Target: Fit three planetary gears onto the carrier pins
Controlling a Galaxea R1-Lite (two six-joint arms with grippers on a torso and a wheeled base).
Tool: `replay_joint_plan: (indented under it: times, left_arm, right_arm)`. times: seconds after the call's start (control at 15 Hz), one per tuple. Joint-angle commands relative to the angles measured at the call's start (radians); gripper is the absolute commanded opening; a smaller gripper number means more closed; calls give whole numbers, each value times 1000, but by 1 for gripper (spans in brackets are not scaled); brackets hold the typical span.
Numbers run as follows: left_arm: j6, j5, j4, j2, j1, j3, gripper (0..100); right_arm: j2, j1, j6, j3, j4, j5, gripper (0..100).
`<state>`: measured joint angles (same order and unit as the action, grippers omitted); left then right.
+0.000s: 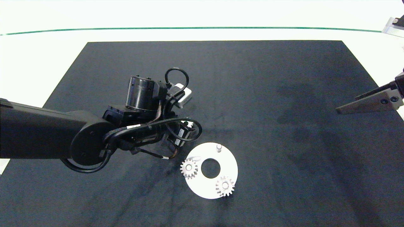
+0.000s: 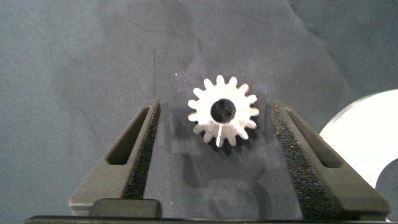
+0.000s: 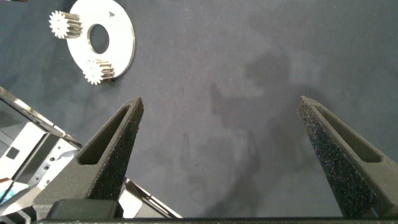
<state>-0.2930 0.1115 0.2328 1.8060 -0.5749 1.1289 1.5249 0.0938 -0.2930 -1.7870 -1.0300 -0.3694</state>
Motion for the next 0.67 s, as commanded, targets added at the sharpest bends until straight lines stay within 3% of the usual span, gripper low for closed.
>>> replay_joint_plan:
  times: [0.07,0.67]
  left_arm:
    - [-2,0,-4,4,0,-3,63]
    - [0,14,-4,33,-14,15,45]
  right_arm:
    - [0,-13,-9,3,-5,-19,100]
    - [1,-23,-15,3,-5,-26,100]
